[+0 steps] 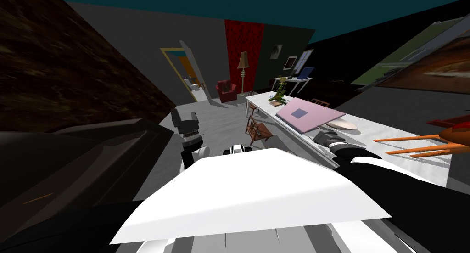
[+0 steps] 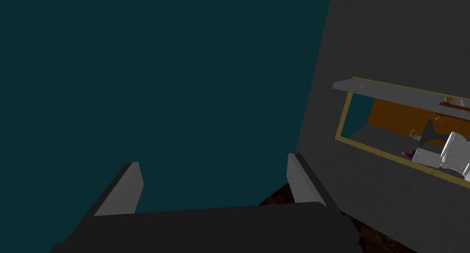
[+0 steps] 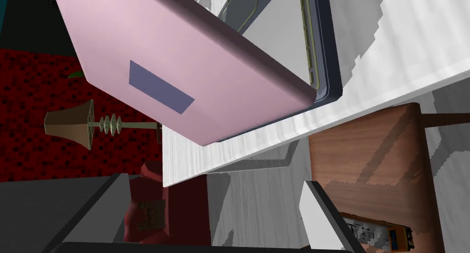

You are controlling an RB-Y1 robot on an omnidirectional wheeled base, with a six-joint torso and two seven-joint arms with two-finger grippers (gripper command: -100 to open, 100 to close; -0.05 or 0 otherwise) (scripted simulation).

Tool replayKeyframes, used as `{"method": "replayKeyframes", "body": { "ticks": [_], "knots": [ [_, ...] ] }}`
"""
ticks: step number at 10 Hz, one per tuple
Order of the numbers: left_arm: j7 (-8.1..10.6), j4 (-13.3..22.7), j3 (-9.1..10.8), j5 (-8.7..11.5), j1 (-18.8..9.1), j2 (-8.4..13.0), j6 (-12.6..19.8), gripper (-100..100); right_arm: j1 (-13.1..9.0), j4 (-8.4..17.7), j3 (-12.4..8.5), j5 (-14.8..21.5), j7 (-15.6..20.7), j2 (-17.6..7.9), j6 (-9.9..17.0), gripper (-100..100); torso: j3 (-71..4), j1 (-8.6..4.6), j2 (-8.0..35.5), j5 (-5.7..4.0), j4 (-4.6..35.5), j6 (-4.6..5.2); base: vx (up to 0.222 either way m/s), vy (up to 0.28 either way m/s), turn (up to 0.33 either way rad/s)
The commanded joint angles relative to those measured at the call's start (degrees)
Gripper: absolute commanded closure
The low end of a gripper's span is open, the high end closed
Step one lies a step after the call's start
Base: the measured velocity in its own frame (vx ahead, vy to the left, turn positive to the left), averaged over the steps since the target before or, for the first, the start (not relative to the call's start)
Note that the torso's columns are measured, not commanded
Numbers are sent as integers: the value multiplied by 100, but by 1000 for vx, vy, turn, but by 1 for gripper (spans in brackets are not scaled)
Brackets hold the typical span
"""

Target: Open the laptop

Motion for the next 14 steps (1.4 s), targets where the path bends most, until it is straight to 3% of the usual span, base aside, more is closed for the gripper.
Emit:
{"method": "replayKeyframes", "body": {
  "ticks": [1,3,5,7,9,10,11,12,13,14],
  "knots": [
    [0,0,0,0,-1,0,0,0,-204,-370,120,459,352,52,125,-100,13,-22,22,-7,6,-1,-244,-240,304],
    [0,0,2,0,2,1,0,0,-296,-509,152,639,479,77,163,-100,-18,-16,-34,-7,-8,9,-139,-226,127],
    [0,0,1,0,3,1,0,0,-296,-509,152,485,479,77,163,-100,-15,16,-28,1,-7,6,-72,-115,37],
    [0,-1,0,0,4,-1,-1,0,-390,-643,183,772,604,96,200,-100,-23,45,-36,14,-11,1,-23,-31,79],
    [0,0,0,0,3,0,0,0,-390,-643,183,809,604,96,200,-100,9,-28,11,-11,5,5,-58,-85,53],
    [0,0,0,0,3,0,0,0,-483,-771,212,968,725,109,237,-100,5,-12,3,-7,2,7,-86,-112,161],
    [0,0,0,0,2,0,0,0,-483,-771,212,821,725,109,237,-100,4,-19,7,-6,2,-3,-87,-107,105],
    [0,0,1,0,3,0,0,0,-576,-894,241,1116,842,117,273,-100,2,-9,0,-5,1,5,-134,-156,151],
    [0,0,1,0,1,1,0,0,-576,-894,241,1116,602,117,273,-100,3,-20,8,-5,1,0,-119,-154,101],
    [0,0,1,0,2,0,0,0,-576,-894,241,1116,638,117,273,-100,2,-11,-3,-7,1,5,-45,-65,-7]
  ]
}}
